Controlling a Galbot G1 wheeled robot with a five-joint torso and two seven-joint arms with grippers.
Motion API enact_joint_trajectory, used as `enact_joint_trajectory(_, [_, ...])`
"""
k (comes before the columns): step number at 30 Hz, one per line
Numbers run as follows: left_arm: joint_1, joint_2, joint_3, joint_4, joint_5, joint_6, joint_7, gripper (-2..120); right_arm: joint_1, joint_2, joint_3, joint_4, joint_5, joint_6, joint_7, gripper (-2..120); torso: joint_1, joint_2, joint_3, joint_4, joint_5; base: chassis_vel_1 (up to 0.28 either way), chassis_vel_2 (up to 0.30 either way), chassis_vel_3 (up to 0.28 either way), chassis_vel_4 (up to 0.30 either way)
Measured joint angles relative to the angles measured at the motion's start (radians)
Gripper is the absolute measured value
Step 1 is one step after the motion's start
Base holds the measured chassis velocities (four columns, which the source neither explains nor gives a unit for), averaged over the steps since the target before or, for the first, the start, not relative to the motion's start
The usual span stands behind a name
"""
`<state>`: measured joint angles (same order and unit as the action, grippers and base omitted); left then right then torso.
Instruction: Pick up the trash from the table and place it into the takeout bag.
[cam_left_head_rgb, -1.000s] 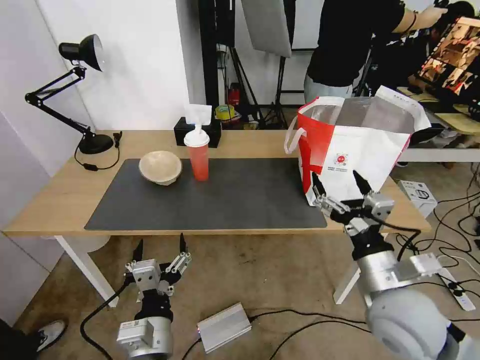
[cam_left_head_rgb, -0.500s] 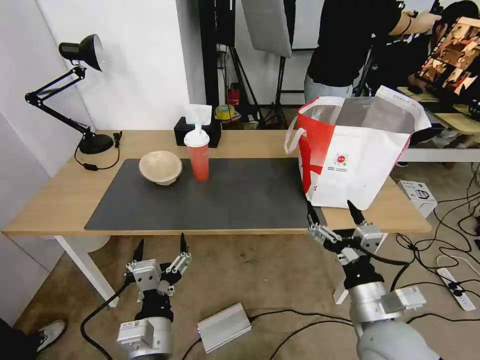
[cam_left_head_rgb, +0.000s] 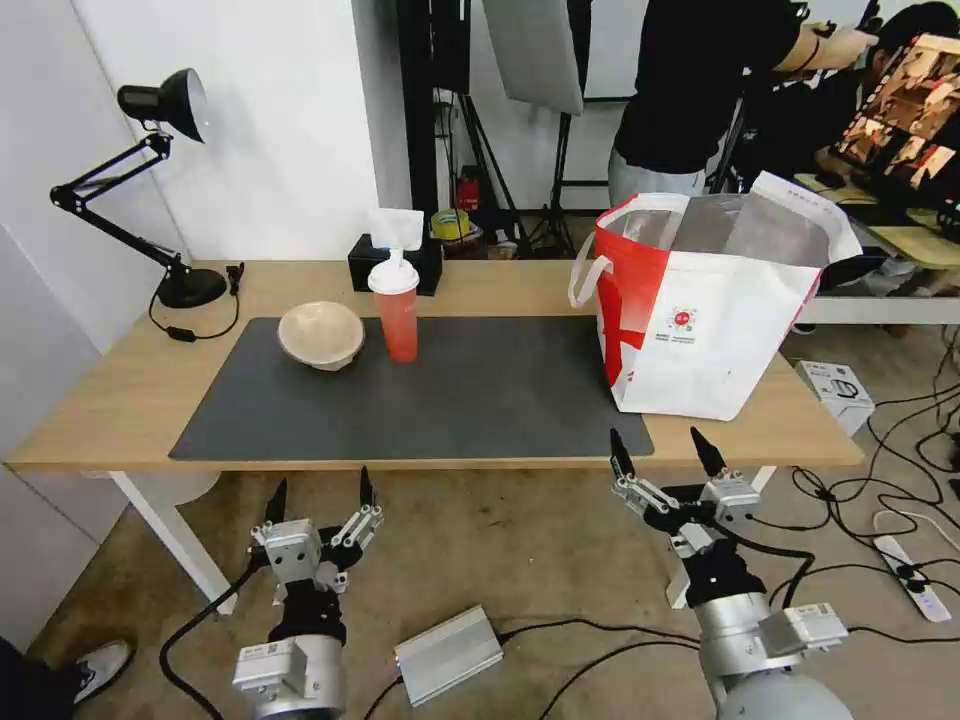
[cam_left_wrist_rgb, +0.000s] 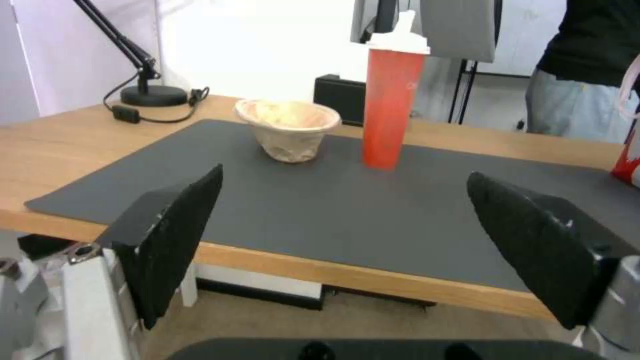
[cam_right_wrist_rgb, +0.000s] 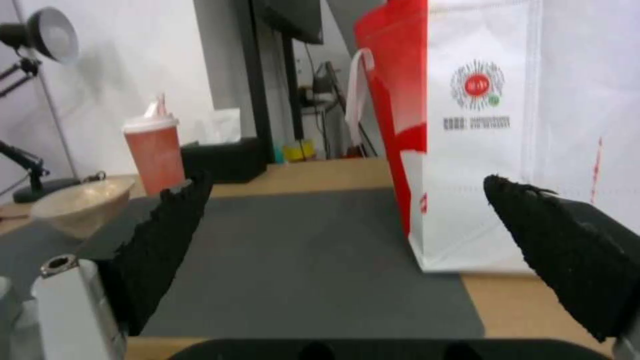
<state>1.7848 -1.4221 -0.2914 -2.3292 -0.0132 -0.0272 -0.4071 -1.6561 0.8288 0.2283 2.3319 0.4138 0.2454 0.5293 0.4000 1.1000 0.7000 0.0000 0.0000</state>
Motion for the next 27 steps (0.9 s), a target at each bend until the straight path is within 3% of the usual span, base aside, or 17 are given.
enact_joint_trajectory(27, [0.002,0.001,0.000,-0.005,0.001,0.000,-0.002,96,-0.061,0.016,-0.012,0.010,-0.042,-0.052,0.059,100,0.000,0.000,0.000,0.0000,0.0000,0.000,0.000,0.000,0.000])
